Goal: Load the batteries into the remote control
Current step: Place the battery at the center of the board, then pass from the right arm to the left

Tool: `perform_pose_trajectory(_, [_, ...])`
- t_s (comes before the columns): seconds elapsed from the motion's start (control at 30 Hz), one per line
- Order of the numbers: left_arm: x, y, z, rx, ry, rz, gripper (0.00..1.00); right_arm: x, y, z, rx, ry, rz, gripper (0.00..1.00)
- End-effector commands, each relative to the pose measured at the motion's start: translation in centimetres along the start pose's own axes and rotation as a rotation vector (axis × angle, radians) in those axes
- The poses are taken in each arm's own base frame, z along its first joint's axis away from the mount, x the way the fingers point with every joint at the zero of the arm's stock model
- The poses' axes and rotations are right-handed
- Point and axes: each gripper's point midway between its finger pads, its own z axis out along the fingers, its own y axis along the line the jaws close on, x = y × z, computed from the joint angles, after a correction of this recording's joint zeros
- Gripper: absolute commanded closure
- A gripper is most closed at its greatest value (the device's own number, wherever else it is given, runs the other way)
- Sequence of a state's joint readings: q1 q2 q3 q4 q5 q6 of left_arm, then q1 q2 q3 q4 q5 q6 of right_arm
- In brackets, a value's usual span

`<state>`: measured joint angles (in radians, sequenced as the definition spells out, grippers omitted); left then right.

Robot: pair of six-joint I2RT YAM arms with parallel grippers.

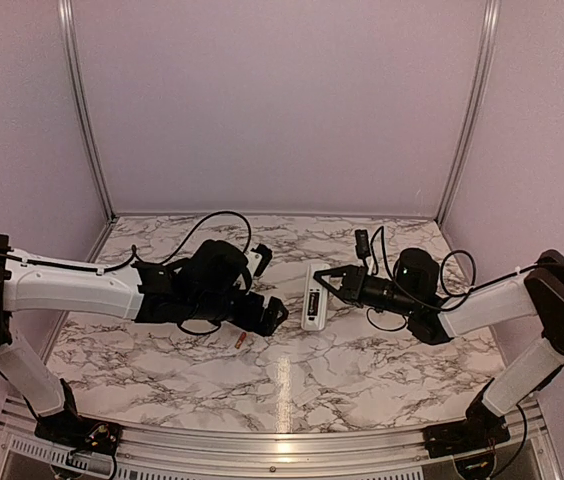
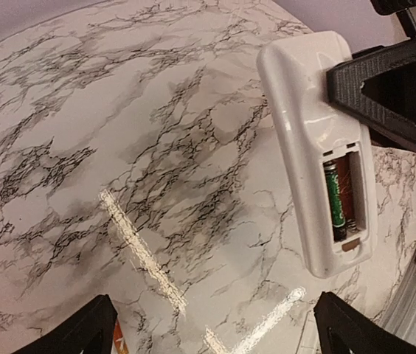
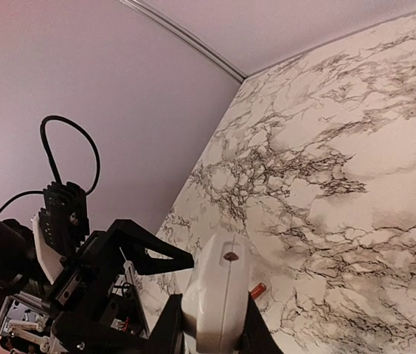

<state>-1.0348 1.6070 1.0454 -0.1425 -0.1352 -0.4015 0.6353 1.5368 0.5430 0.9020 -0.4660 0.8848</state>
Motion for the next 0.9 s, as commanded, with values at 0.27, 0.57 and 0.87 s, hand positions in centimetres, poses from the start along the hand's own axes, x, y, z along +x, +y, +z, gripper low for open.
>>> perform_pose_trajectory(0.27, [-2.6, -7.5, 3.1, 0.211, -0.040, -0.037, 0.01, -1.1, 2.6, 1.5, -0.030, -0.023, -0.026, 1.00])
perform_pose_trajectory(0.57, [-2.9, -6.7, 5.7, 0.104, -0.012, -0.039, 0.14, -1.1, 3.3, 1.6, -0.035, -0.027, -0.025, 0.99])
perform_pose_trajectory(0.87, [-2.5, -5.7, 6.5, 0.032, 0.021, -0.007, 0.45, -0.9, 3.5, 1.4, -0.031, -0.012, -0.020, 0.96])
